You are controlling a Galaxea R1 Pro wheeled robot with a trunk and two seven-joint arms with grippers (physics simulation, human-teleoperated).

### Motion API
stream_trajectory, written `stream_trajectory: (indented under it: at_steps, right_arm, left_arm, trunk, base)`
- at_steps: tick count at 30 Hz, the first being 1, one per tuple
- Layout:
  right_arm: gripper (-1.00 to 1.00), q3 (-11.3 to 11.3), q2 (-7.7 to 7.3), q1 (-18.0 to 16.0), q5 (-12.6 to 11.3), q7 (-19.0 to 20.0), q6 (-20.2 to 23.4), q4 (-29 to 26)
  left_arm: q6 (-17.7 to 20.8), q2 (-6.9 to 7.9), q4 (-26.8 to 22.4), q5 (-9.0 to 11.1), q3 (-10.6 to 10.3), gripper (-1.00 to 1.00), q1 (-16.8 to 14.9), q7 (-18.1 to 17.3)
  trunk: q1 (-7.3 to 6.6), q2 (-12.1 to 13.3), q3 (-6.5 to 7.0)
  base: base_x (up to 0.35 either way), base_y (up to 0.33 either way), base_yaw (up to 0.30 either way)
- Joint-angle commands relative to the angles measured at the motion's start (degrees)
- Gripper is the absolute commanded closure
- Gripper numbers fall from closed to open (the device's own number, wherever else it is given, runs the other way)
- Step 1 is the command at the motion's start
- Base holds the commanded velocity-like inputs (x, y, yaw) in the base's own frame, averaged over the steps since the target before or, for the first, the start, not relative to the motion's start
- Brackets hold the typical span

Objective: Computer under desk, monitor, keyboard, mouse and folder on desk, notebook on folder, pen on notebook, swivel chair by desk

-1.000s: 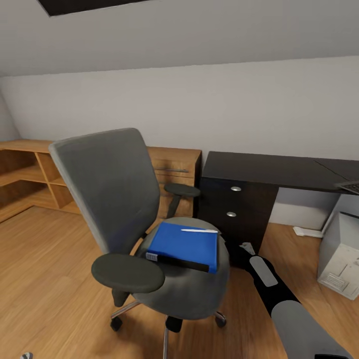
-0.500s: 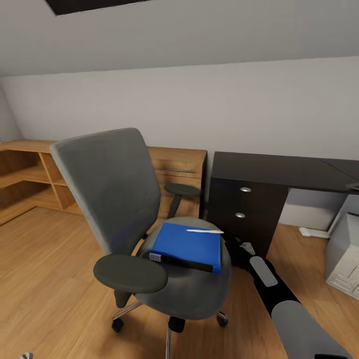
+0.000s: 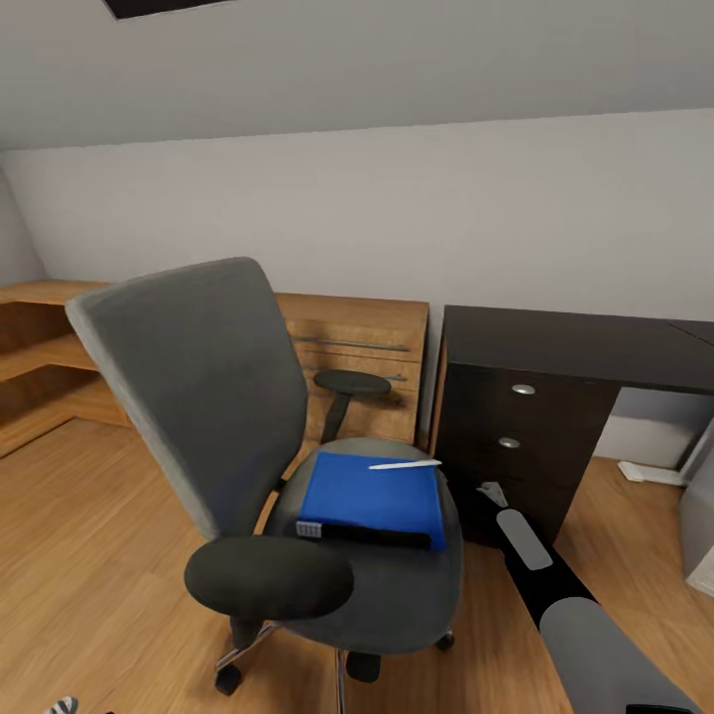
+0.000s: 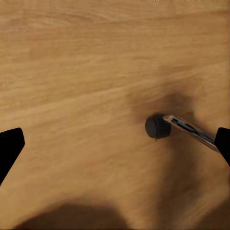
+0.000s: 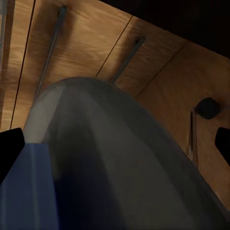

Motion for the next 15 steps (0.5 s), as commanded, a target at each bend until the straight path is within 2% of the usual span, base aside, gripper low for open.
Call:
stream_trajectory:
  at_steps: [1, 6, 15]
  right_arm:
    - [-1.0, -0.1, 0.01, 0.0, -0.6, -0.4, 0.3, -0.1]
    - [-1.0, -0.1, 0.01, 0.0, -0.6, -0.4, 0.3, -0.1]
    - [-1.0, -0.1, 0.01, 0.0, -0.6, -0.4, 0.3, -0.1]
  left_arm:
    - [0.2, 0.01, -0.1, 0.6, 0.0, -1.0, 0.0, 0.4]
    - [0.2, 0.06, 0.0, 0.6, 0.0, -1.0, 0.0, 0.4]
    - [0.2, 0.1, 0.0, 0.6, 0.0, -1.0, 0.0, 0.4]
  trunk:
    - [0.0, 0.0, -0.05]
    - [0.0, 0.0, -0.05]
    - [0.0, 0.0, -0.05]
  base:
    - [0.032, 0.026, 0.0]
    - [0.016, 0.1, 0.0]
    - [0.002, 0.256, 0.0]
